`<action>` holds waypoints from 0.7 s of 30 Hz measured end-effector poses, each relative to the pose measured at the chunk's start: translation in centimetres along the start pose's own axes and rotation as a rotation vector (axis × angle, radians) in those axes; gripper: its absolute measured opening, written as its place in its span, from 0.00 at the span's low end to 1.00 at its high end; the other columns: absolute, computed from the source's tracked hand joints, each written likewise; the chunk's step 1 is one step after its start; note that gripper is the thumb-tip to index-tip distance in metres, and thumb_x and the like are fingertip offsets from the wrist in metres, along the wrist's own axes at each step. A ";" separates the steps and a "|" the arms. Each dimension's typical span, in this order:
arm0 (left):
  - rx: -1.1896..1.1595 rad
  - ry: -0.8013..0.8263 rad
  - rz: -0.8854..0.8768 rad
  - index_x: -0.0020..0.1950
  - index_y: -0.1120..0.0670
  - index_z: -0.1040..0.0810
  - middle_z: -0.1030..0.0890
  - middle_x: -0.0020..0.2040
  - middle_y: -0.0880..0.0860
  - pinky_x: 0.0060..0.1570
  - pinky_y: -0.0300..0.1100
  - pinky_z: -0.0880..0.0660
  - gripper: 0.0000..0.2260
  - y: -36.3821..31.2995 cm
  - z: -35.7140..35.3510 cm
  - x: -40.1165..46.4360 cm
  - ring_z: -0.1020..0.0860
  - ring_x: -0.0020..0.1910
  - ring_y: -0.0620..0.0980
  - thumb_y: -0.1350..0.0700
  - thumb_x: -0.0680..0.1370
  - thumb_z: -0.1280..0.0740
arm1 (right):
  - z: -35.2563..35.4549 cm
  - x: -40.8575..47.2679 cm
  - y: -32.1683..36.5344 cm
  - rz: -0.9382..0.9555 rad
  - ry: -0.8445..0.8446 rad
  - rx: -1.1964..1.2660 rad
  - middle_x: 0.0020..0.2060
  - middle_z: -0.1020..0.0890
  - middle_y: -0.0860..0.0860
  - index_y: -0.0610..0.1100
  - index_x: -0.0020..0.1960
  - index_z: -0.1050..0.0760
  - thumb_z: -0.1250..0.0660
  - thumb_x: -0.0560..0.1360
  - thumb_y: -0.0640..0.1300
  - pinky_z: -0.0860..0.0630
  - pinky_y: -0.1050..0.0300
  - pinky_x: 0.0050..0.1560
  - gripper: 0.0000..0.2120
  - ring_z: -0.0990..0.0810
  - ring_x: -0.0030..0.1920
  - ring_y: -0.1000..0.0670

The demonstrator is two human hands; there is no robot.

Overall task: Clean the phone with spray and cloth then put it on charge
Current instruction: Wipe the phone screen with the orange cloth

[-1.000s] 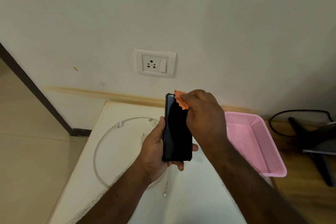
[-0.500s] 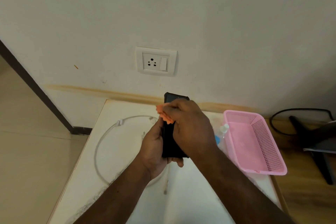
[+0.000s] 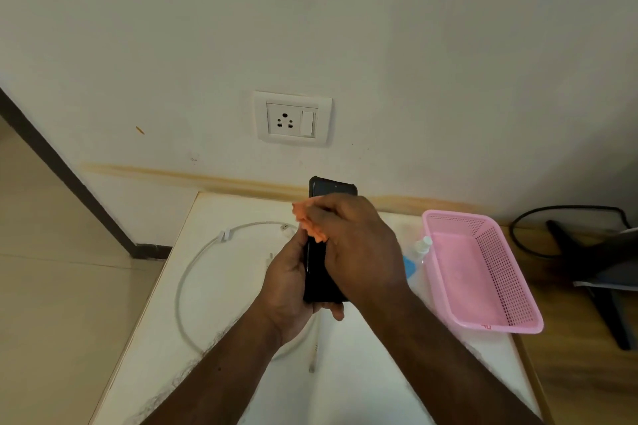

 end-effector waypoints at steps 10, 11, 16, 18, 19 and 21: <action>-0.003 0.021 0.030 0.64 0.52 0.19 0.18 0.53 0.63 0.29 0.47 0.24 0.27 0.5 -0.2 0.0 0.18 0.42 0.64 0.37 0.82 0.48 | 1.6 2.1 -0.7 -0.043 0.002 -0.025 0.59 0.21 0.50 0.48 0.64 0.23 0.33 0.73 0.39 0.25 0.54 0.57 0.20 0.24 0.59 0.47; -0.017 0.017 0.020 0.64 0.52 0.19 0.17 0.52 0.62 0.29 0.47 0.24 0.26 0.4 -0.1 0.1 0.18 0.41 0.63 0.37 0.82 0.48 | 1.3 1.5 -0.5 -0.043 0.012 -0.025 0.59 0.21 0.51 0.49 0.64 0.23 0.33 0.73 0.41 0.26 0.54 0.59 0.20 0.23 0.58 0.48; -0.073 -0.059 -0.007 0.56 0.50 0.14 0.15 0.49 0.56 0.39 0.47 0.20 0.25 0.1 1.2 0.5 0.15 0.45 0.54 0.37 0.82 0.45 | -1.0 -2.9 0.4 0.019 0.068 0.044 0.55 0.22 0.54 0.50 0.60 0.21 0.27 0.69 0.38 0.23 0.55 0.53 0.20 0.24 0.55 0.53; -0.134 -0.089 -0.004 0.56 0.50 0.14 0.15 0.54 0.56 0.46 0.48 0.18 0.25 0.2 1.7 0.6 0.16 0.51 0.53 0.37 0.81 0.44 | -1.2 -3.8 0.8 0.038 0.055 0.001 0.53 0.20 0.53 0.49 0.58 0.20 0.23 0.66 0.38 0.19 0.53 0.48 0.22 0.22 0.53 0.51; -0.135 -0.091 -0.009 0.57 0.50 0.14 0.15 0.55 0.56 0.47 0.48 0.18 0.24 0.1 1.7 0.6 0.16 0.52 0.53 0.36 0.81 0.44 | -1.2 -3.7 0.8 0.027 0.051 -0.046 0.53 0.19 0.52 0.49 0.59 0.21 0.21 0.65 0.40 0.18 0.52 0.48 0.23 0.21 0.53 0.50; -0.103 -0.067 -0.021 0.58 0.49 0.15 0.15 0.52 0.56 0.42 0.49 0.20 0.24 -0.1 1.3 0.6 0.15 0.47 0.54 0.36 0.81 0.45 | -0.8 -2.3 0.7 -0.001 0.022 -0.110 0.53 0.20 0.52 0.50 0.60 0.22 0.21 0.64 0.42 0.18 0.52 0.48 0.25 0.22 0.53 0.49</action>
Point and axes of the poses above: each hand's wrist, its own x-axis towards the middle knuckle, its own z-axis out of the back of the hand, y = z × x, the point moved 8 cm from there along x, towards the middle knuckle
